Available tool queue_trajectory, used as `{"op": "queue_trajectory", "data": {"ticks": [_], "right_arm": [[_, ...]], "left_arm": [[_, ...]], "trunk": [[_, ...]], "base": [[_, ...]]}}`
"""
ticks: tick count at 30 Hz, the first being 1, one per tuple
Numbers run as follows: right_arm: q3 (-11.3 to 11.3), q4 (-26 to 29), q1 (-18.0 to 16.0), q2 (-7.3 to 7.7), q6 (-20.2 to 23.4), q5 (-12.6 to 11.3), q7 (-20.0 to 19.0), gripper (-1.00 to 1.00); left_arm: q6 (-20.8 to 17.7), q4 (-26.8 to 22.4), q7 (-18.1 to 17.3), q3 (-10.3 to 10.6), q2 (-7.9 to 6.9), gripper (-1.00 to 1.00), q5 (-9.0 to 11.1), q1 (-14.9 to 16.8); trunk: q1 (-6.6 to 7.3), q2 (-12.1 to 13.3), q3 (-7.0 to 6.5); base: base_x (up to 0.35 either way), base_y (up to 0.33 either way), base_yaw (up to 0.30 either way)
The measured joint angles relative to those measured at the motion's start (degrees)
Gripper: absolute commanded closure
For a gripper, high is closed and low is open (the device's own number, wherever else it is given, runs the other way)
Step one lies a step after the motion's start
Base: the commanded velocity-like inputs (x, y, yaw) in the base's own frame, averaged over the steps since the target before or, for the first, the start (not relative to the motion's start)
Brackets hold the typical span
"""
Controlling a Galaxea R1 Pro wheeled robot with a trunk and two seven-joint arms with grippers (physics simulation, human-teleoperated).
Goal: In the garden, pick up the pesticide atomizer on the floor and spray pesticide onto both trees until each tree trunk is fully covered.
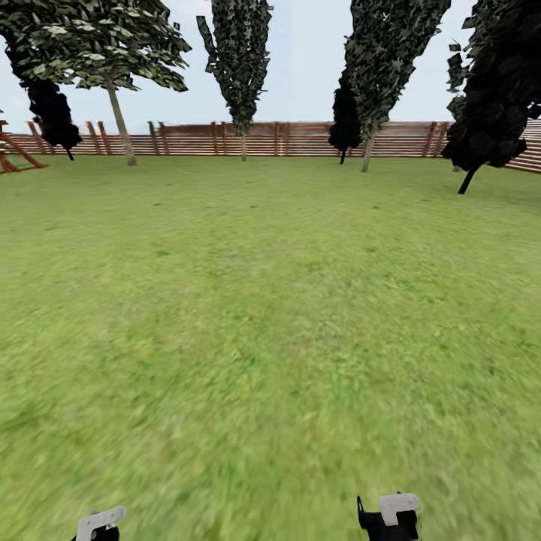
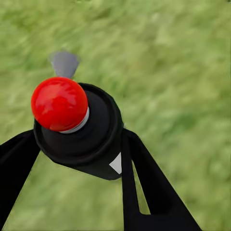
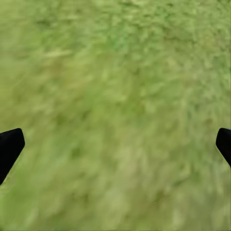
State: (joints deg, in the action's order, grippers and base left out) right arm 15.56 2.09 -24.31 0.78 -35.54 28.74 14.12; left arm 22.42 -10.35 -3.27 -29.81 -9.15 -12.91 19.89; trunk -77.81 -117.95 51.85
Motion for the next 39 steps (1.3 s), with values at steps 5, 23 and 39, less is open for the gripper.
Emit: {"op": "queue_trajectory", "data": {"ticks": [5,23,39], "right_arm": [[0.02,0.0,0.0,0.0,0.03,0.0,0.0,-1.0],[0.0,0.0,0.0,0.0,0.01,0.0,0.0,-1.0],[0.0,0.0,0.0,0.0,-0.01,0.0,0.0,-1.0]], "left_arm": [[0.06,0.0,0.0,-0.02,-0.06,1.0,0.08,0.0],[0.95,2.03,-0.1,0.0,0.01,1.0,0.15,0.0],[0.95,2.02,-0.01,0.0,0.0,1.0,0.16,0.0]], "trunk": [[0.0,0.0,0.0],[0.0,0.0,0.0],[0.0,0.0,0.0]], "base": [[0.339,0.11,0.281],[0.307,0.108,0.281],[0.31,0.103,0.281]]}}
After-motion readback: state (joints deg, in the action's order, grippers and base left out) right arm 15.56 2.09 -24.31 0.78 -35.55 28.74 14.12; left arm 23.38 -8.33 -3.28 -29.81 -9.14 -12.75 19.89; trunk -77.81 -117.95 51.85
